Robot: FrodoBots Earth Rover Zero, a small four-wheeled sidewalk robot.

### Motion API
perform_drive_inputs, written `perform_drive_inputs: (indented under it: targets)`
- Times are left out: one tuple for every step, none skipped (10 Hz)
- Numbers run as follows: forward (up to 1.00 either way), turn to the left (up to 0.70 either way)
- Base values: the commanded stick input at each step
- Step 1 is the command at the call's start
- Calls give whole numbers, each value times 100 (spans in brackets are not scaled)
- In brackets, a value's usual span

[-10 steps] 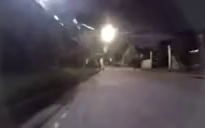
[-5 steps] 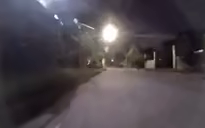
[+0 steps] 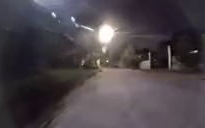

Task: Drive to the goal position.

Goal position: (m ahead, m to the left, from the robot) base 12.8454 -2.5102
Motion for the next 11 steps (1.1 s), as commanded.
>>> perform_drive_inputs:
  targets:
    - [70,0]
    - [70,0]
    - [70,0]
    - [70,0]
    - [70,0]
    - [70,0]
    - [70,0]
    - [70,0]
    - [70,0]
    - [70,0]
    - [70,0]
